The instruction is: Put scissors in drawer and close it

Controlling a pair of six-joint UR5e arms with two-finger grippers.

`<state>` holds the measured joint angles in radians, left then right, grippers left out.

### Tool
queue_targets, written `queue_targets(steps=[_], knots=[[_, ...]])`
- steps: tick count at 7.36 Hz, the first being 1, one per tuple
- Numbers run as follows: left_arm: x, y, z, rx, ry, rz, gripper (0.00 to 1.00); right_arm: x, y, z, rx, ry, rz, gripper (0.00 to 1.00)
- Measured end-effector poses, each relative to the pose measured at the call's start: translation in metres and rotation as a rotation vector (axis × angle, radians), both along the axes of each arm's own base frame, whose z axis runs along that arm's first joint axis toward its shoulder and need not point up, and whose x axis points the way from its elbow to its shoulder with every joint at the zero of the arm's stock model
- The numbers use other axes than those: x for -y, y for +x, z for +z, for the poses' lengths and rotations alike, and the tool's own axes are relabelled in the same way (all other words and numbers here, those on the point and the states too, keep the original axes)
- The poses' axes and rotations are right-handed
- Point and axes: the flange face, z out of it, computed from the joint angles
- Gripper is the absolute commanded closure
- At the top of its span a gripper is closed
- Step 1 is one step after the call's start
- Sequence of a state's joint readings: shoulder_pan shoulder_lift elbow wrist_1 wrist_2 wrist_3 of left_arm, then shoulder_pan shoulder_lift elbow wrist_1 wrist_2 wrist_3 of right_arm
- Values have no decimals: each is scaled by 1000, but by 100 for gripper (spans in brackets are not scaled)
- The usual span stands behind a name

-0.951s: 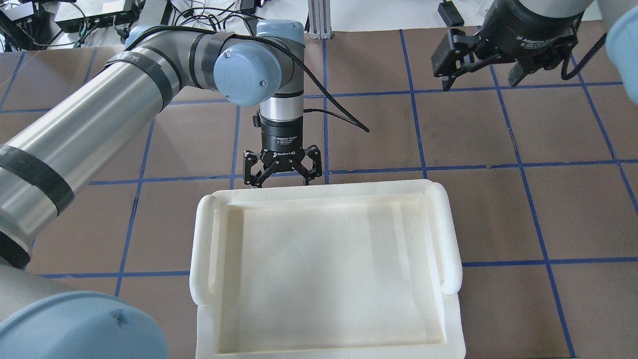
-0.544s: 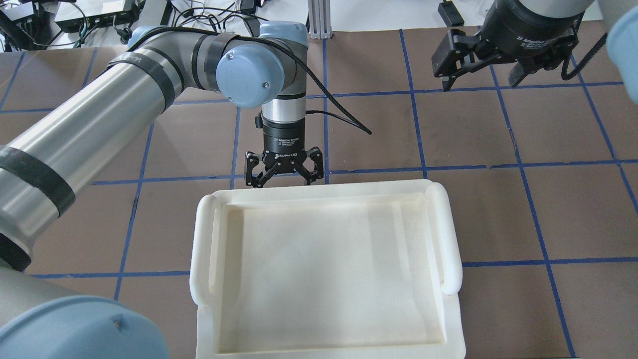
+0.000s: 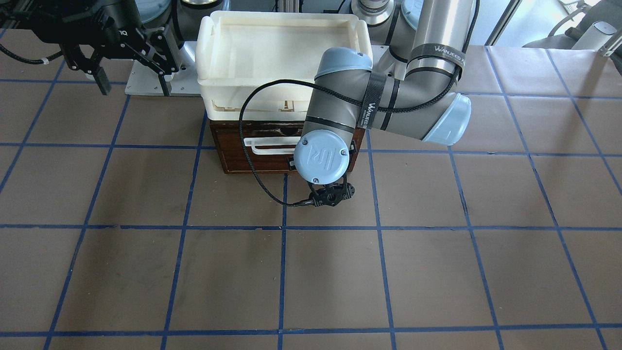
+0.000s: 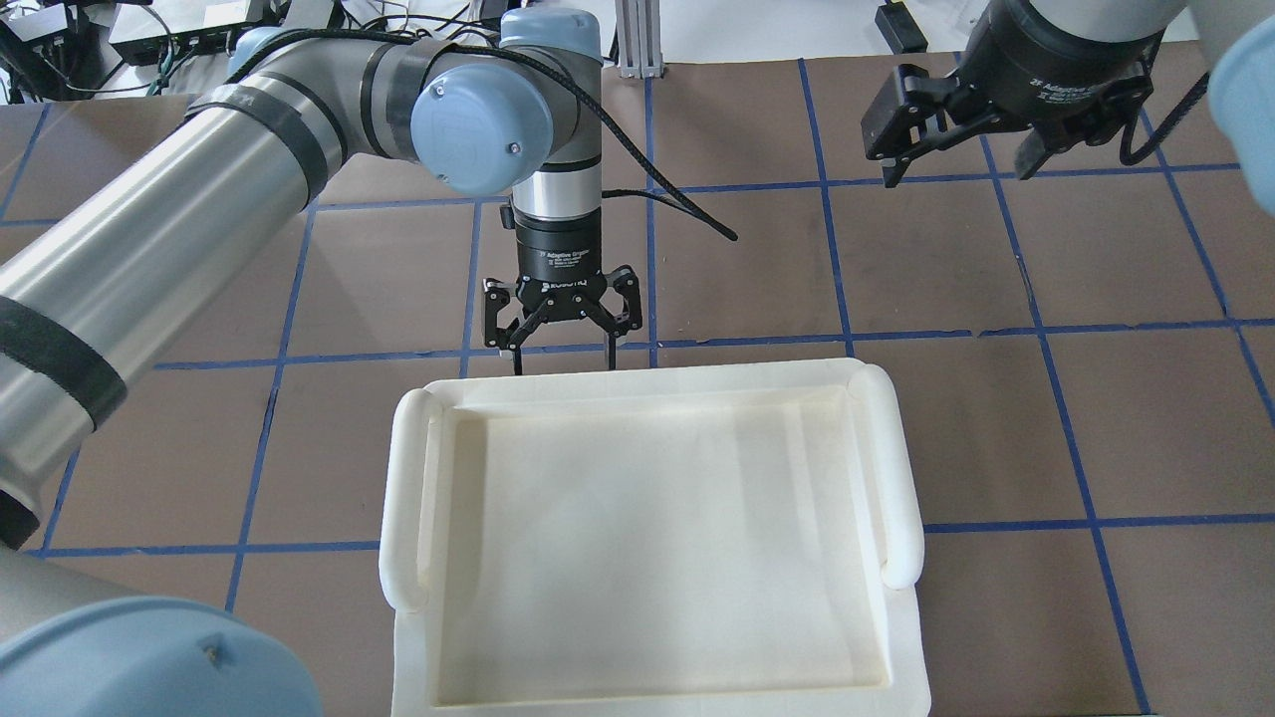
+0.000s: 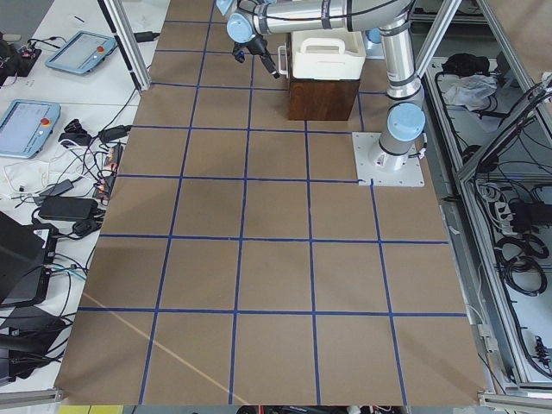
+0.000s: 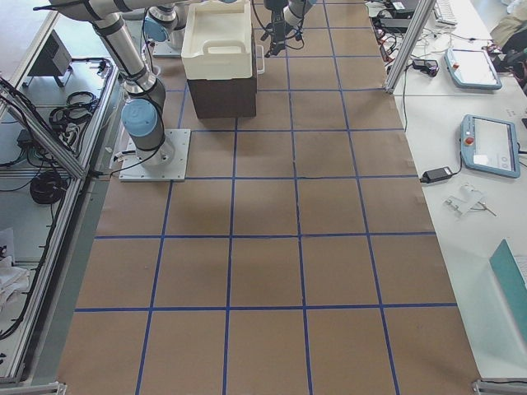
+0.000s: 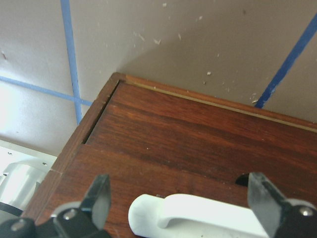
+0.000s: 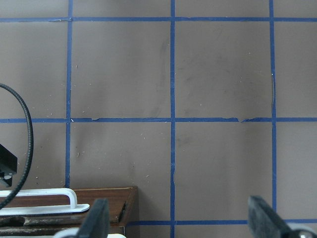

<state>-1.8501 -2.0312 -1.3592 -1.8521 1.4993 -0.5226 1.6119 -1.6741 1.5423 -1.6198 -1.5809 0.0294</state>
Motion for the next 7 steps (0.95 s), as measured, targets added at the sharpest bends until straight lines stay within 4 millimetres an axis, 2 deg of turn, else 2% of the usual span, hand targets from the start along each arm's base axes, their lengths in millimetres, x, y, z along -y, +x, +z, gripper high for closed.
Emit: queue_targets(steps=[3, 4, 7], knots=[[17, 12, 82, -75, -218, -21, 0, 0, 0, 0, -1, 0, 0, 0], [19, 24, 104, -85, -279, -34, 0, 0, 0, 0, -1, 0, 0, 0], [26, 100, 168, -81, -430, -160, 0, 0, 0, 0, -2, -1, 0, 0]])
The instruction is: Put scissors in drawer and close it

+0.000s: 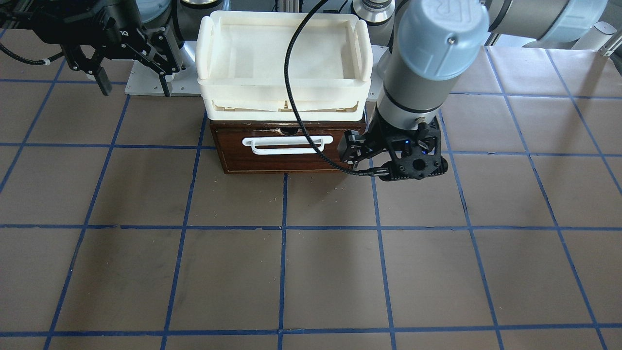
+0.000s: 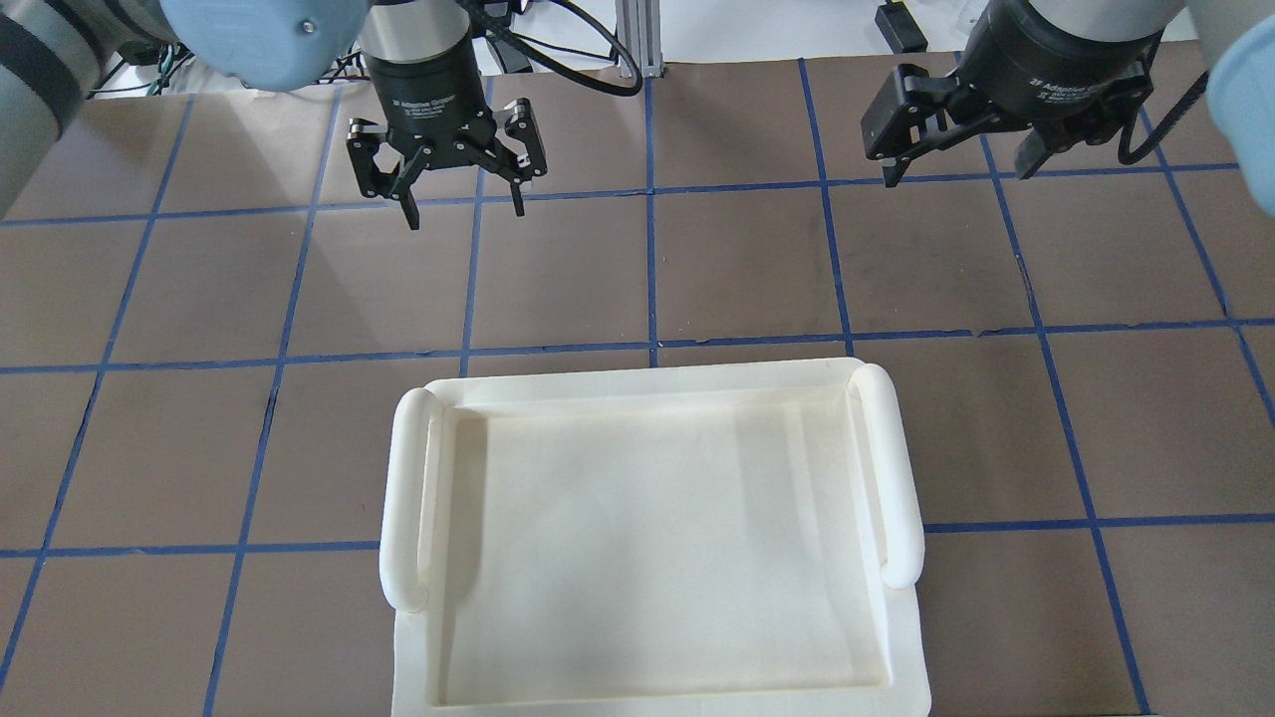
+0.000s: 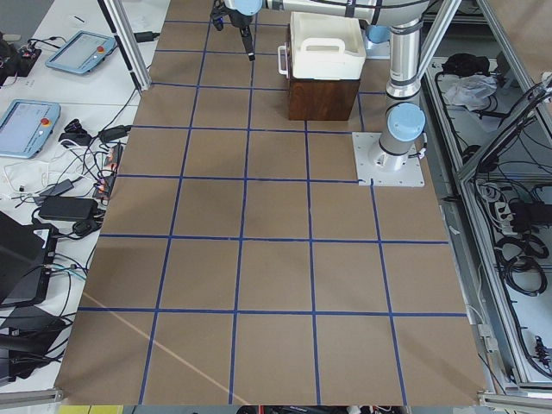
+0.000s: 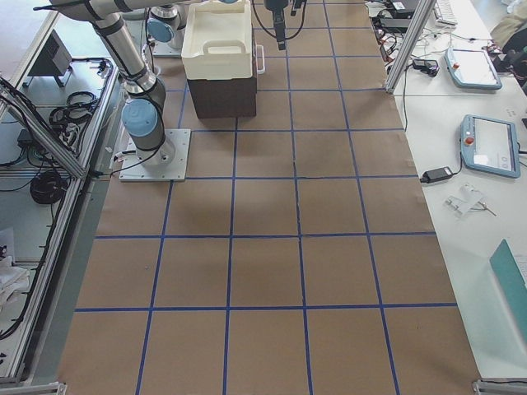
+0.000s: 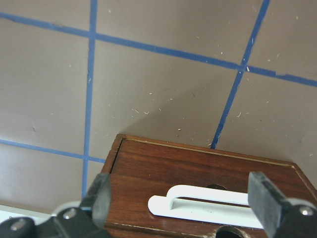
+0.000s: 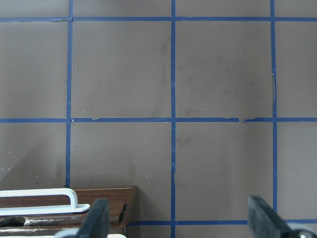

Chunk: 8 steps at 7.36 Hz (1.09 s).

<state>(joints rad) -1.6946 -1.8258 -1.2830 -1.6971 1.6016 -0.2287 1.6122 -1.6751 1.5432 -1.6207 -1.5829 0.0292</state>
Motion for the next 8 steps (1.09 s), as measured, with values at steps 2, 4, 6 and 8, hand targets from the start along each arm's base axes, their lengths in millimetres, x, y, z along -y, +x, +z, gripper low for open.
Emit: queue_targets(steps=[2, 4, 6, 8], knots=[[-9, 29, 33, -11, -78, -19, 0, 0, 0, 0, 0, -1, 0, 0], [-16, 69, 45, -20, -121, -78, 0, 0, 0, 0, 0, 0, 0, 0], [-38, 88, 38, -19, -147, -113, 0, 2, 1, -2, 7, 2, 1, 0], [-61, 92, 40, -15, -167, -124, 0, 5, 1, -4, 11, 0, 2, 0]])
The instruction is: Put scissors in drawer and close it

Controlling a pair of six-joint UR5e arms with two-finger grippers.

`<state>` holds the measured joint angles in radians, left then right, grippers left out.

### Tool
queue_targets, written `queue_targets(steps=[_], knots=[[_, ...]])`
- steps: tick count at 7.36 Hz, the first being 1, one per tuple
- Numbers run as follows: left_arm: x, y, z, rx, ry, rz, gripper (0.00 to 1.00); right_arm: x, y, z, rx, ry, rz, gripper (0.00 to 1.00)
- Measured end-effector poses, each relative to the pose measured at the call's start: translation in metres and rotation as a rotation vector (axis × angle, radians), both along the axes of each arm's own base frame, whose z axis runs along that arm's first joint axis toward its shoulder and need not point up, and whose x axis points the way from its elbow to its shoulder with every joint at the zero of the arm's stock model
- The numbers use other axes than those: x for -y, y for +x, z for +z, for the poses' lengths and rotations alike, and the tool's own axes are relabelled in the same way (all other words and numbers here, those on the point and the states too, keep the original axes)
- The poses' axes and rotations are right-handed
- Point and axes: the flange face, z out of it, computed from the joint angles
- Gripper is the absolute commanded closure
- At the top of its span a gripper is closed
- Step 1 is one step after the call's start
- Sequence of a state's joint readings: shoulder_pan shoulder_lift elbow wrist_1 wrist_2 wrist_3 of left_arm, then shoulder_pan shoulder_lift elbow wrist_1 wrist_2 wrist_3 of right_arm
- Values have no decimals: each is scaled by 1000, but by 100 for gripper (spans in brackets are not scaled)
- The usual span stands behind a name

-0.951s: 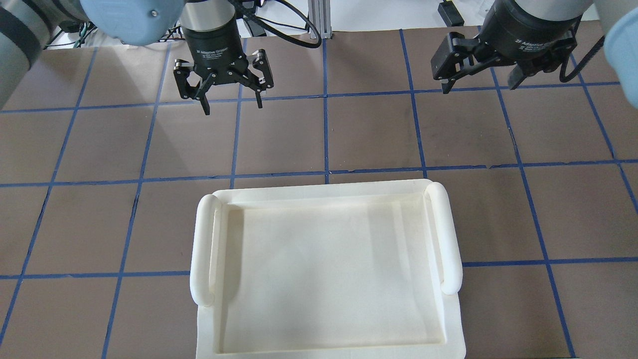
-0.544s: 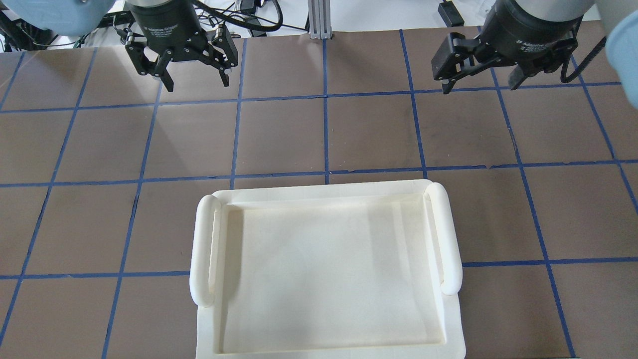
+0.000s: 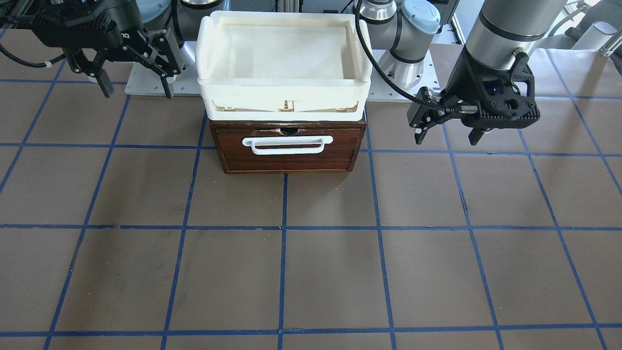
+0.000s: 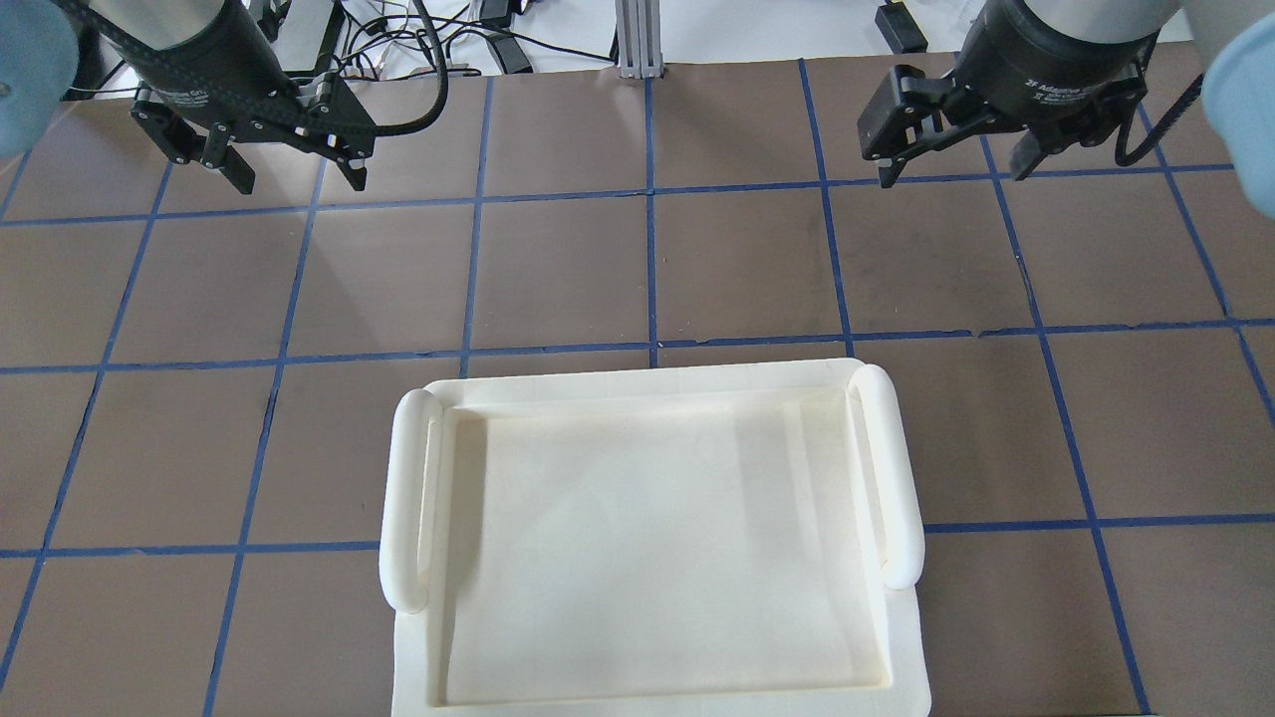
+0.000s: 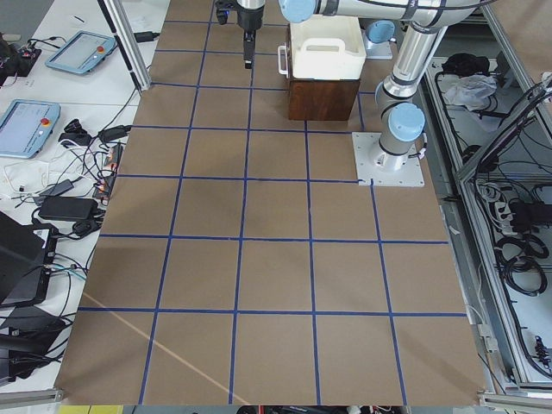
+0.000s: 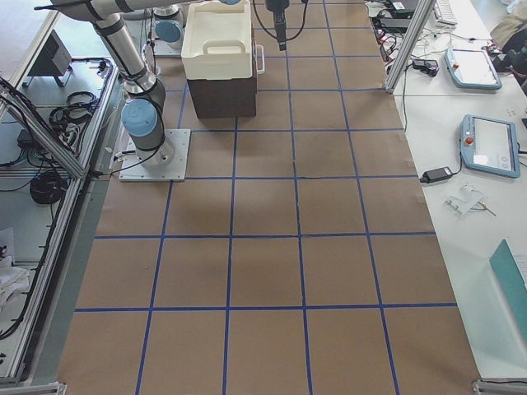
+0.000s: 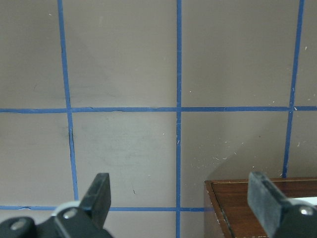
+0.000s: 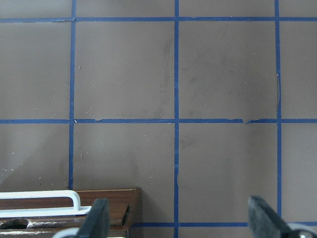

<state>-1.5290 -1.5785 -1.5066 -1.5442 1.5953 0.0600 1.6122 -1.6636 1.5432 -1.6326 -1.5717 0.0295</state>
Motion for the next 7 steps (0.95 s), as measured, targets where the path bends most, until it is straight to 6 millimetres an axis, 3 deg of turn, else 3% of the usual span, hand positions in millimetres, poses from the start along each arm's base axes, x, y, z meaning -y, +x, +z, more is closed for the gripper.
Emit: queue_targets(steps=[7], knots=[[-11, 6, 4, -1, -5, -17, 0, 13, -1, -4, 2, -29, 1, 0]])
